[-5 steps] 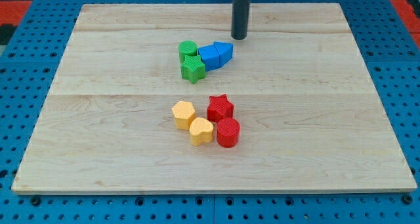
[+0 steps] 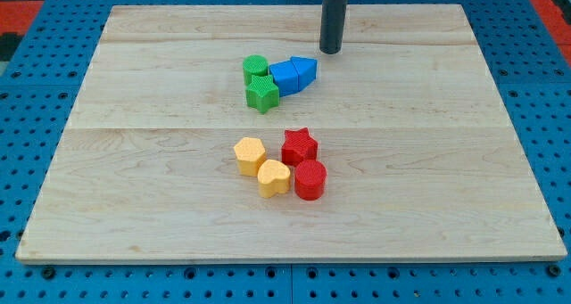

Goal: Move your arm to the top of the blue triangle

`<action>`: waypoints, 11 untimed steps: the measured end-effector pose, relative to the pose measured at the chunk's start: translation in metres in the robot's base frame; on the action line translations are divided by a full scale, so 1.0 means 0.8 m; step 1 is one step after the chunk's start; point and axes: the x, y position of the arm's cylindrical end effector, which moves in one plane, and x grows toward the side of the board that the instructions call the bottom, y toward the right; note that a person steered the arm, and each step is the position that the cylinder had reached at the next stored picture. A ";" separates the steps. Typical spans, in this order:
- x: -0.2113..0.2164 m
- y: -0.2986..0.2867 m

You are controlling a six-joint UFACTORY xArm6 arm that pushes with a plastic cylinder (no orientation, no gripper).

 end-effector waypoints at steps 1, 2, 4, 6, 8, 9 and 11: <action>-0.001 -0.039; -0.002 -0.101; -0.008 -0.160; -0.045 -0.120; -0.039 -0.019; -0.038 -0.019; -0.038 -0.025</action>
